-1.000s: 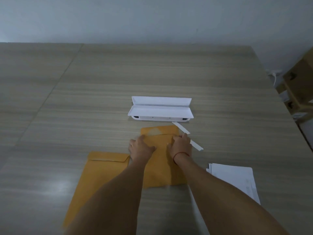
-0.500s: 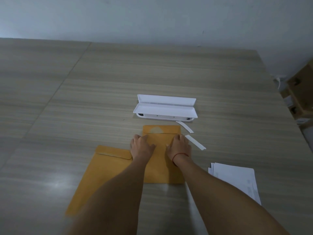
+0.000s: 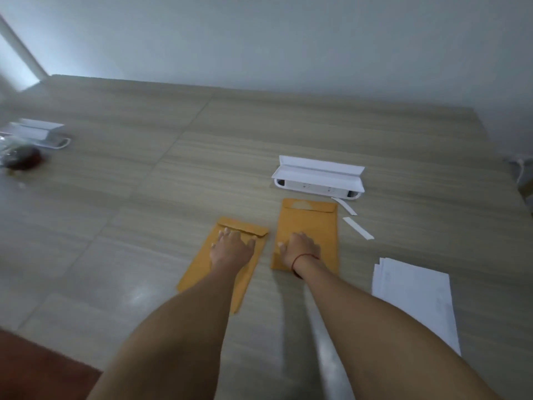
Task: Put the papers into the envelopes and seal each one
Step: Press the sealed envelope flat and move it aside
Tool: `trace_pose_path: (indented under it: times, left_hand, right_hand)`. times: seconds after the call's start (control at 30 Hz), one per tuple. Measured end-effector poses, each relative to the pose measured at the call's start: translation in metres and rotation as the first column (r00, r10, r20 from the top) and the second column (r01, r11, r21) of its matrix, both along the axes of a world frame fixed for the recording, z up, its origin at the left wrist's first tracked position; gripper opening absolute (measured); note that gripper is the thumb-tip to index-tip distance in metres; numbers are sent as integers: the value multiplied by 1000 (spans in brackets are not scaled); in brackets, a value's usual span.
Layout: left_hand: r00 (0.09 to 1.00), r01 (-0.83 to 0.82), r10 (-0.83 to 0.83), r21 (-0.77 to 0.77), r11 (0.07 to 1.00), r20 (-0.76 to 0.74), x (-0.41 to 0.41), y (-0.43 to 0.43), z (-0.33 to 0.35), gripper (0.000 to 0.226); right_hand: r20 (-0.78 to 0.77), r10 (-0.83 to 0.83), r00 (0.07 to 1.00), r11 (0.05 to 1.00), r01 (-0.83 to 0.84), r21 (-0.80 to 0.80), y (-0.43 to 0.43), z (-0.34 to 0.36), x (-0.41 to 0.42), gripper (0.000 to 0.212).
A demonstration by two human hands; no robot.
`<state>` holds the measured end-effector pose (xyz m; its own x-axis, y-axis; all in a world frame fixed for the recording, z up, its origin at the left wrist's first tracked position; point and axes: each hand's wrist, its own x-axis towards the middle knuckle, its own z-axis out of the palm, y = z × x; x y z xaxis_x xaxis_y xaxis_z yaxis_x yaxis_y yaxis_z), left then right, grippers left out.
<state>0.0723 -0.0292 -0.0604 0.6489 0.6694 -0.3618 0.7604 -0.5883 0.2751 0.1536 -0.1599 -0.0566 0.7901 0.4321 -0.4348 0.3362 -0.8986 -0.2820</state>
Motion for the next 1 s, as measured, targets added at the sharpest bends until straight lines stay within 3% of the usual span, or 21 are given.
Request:
trace_pose_path:
  times: [0.23,0.43,0.53,0.7,0.77,0.87,1.0]
  left_hand:
    - [998,19,-18,16,1000,-63,-50,36,-6,61]
    - [991,102,-108,-79,992,-75,-60,81,-35,59]
    - [989,145,-142,-105,984,32,-66,94,-41,54]
    - [986,104,-89,-105,989,141,-70,105,-46,50]
    - [989,60,-41,-130,990,140,-69,107,-45,51]
    - [992,6,15,-167,986,125,-67,107,-46,51]
    - [994,-31,51,-189,981,101,-64,102,-52,49]
  right_hand:
    - [-61,57,997,998,-57,0,43,-12,-52,38]
    - [-133,-217,967,973,225,56,81,-34,-69,41]
    - [-178,-413,893,893,436,113,98,-39,-69,45]
    - [-372,-653,660,642,743,190,118,-46,-73,66]
    - [-321,-711,625,608,777,164,124,-48,-77,68]
    - [-174,-744,645,642,763,77,123,-48,-83,67]
    - [-167,-758,630,630,774,63,112,-53,-82,58]
